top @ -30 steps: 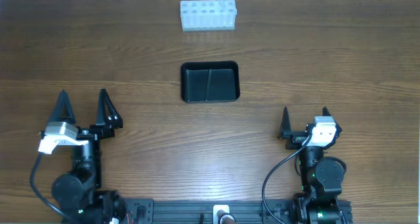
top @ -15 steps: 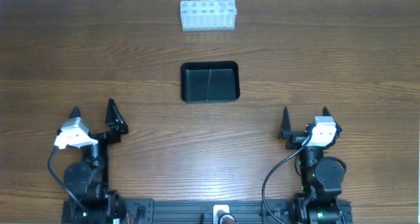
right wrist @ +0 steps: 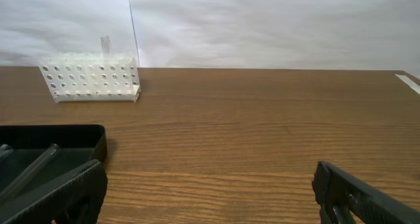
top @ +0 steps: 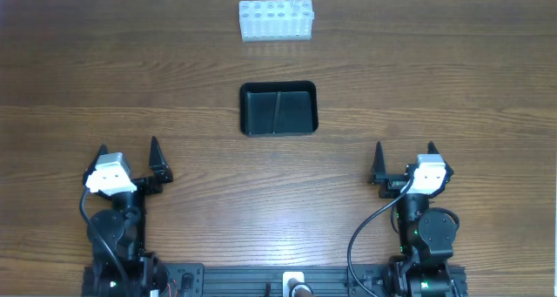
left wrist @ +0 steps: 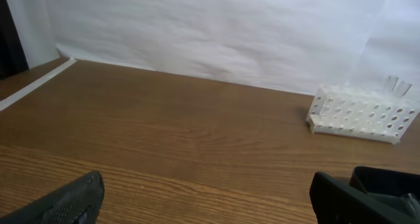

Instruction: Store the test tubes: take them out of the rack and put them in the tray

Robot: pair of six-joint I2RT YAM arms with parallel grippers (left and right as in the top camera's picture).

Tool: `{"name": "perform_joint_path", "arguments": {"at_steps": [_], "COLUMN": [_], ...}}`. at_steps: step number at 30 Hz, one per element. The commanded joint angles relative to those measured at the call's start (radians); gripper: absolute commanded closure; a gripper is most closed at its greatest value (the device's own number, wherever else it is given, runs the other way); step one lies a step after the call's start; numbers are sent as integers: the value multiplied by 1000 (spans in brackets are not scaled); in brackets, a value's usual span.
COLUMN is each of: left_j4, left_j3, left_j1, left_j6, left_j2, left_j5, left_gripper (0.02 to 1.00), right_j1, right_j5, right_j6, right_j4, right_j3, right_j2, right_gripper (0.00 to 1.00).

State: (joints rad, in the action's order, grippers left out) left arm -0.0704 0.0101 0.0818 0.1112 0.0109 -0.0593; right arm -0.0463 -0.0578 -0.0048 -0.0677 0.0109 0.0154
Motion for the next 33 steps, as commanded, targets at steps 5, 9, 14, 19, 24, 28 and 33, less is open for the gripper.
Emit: {"name": "perform_joint_path", "arguments": {"at_steps": [5,9,14,19,24,28,33], "left_j4": [2,2,2,2,2,2,2], "left_j3": [-4,-4,-4,-4,-4,-4,-4], "left_j1": [7,7,7,7,7,7,7], "left_j6": [-26,-26,-26,-26,-26,-26,-26], "left_j2": [-8,-8,-8,-8,-8,-8,-8], "left_j5": [6,6,6,6,6,6,6], "left_gripper": [20,20,23,20,23,23,23], "right_j1": [6,6,6,6,6,6,6], "right_j5": [5,5,5,5,-44,61,-166], "right_j6": [-3,-3,-3,-3,-19,-11,-12], "right_j4": [-4,-4,-4,-4,27,210,-162], "right_j3": [-5,-5,-5,-5,-5,60,387], "right_j2": [-10,-10,-10,-10,-10,-10,45], "right_gripper": [7,7,9,9,7,9,9]}}
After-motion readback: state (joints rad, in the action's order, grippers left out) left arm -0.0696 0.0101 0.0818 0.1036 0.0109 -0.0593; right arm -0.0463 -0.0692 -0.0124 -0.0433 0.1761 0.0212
